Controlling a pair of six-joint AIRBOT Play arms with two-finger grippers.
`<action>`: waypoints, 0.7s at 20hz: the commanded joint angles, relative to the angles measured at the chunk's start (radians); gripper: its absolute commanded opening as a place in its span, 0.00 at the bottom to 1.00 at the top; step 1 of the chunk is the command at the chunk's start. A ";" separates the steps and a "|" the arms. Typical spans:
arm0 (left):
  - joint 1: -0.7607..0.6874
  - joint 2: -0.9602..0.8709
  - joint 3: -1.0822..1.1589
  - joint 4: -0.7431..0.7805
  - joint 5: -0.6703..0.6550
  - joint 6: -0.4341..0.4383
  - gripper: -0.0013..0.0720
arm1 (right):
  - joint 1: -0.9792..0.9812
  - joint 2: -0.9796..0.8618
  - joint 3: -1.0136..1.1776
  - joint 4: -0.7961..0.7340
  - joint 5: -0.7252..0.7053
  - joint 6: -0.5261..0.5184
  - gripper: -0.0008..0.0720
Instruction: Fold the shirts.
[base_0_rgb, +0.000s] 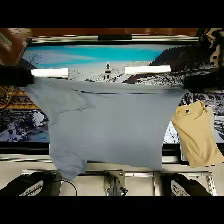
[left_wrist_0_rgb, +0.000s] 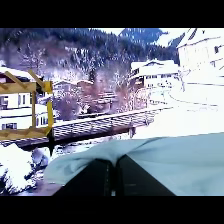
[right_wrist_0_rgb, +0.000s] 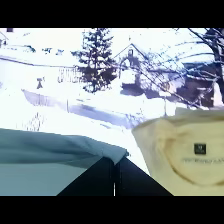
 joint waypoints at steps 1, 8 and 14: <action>0.014 -0.241 -0.011 0.004 0.182 -0.032 0.07 | 0.006 -0.200 -0.046 0.027 -0.301 -0.006 0.09; 0.034 -0.540 0.103 -0.015 0.317 -0.064 0.07 | 0.020 -0.422 -0.046 0.077 -0.601 0.018 0.09; 0.074 -0.581 0.103 -0.053 0.560 -0.205 0.07 | 0.020 -0.448 -0.046 0.191 -0.907 0.077 0.09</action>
